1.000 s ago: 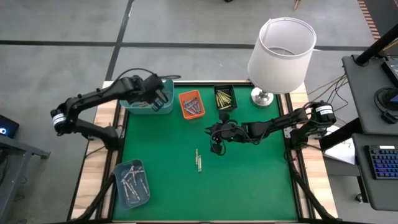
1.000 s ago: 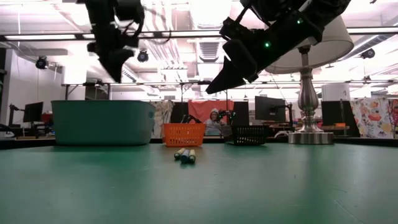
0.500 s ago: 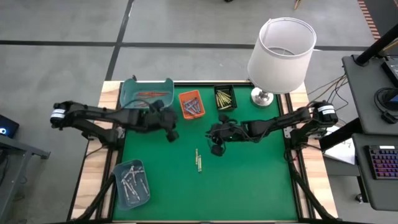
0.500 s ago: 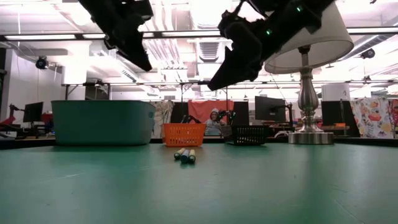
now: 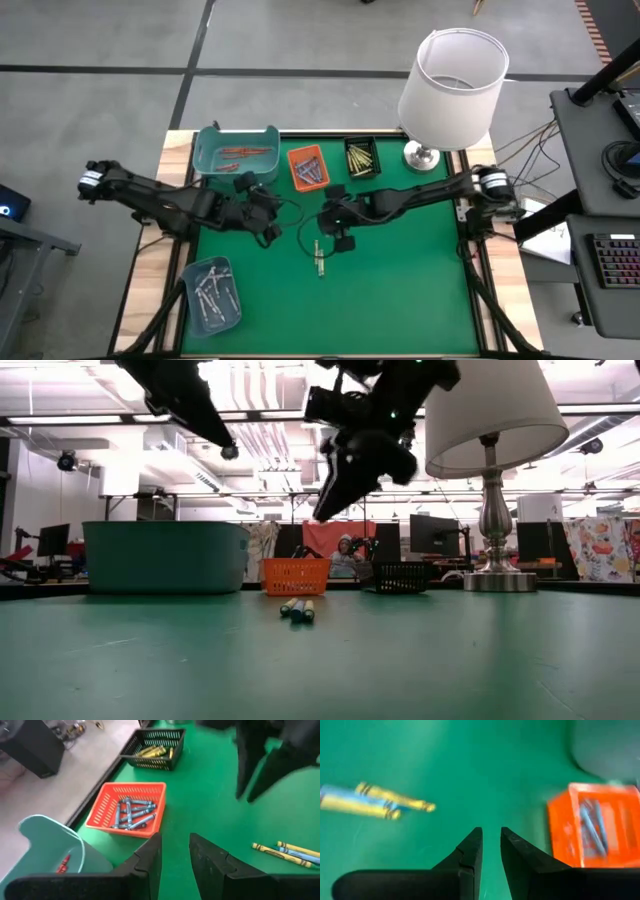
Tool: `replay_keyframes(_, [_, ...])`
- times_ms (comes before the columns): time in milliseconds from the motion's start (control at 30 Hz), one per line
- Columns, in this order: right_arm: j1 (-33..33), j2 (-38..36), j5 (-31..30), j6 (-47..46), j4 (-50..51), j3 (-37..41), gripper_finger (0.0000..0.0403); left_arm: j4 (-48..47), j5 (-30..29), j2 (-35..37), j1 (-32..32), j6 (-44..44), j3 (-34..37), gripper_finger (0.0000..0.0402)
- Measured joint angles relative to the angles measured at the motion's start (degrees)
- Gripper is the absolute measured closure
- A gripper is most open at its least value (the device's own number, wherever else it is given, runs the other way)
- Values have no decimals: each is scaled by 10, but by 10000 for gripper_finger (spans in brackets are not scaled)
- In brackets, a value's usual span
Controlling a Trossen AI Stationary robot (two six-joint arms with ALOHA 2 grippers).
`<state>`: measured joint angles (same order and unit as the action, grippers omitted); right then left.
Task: Sort crayons
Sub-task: Put the green crayon into the black bin
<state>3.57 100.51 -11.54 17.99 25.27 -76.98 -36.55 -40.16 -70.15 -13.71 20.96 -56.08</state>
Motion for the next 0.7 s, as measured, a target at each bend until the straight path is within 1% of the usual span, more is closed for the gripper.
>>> replay_keyframes(100, [0, 26, 42, 127, 17, -25, 344, -19, -33, 15, -28, 19, 1, 320])
replay_keyframes(200, [1, 47, 46, 226, 27, -47, 344, -42, -54, 37, -47, 39, 4, 320])
replay_keyframes(300, [-1, 67, 46, 265, 23, -69, 344, -50, -75, 63, -53, 46, 15, 320])
replay_keyframes(433, [-3, 91, 60, 338, 20, -80, 344, -41, -98, 100, -53, -2, 53, 320])
replay_keyframes(533, [-5, 111, 30, 354, 7, -95, 338, 6, -119, 121, -52, -21, 73, 320])
replay_keyframes(600, [-3, 113, -4, 357, 29, -105, 326, 28, -117, 135, -53, -19, 77, 320])
replay_keyframes(700, [1, 111, -15, 390, 39, -108, 301, 32, -111, 141, -61, -1, 80, 320])
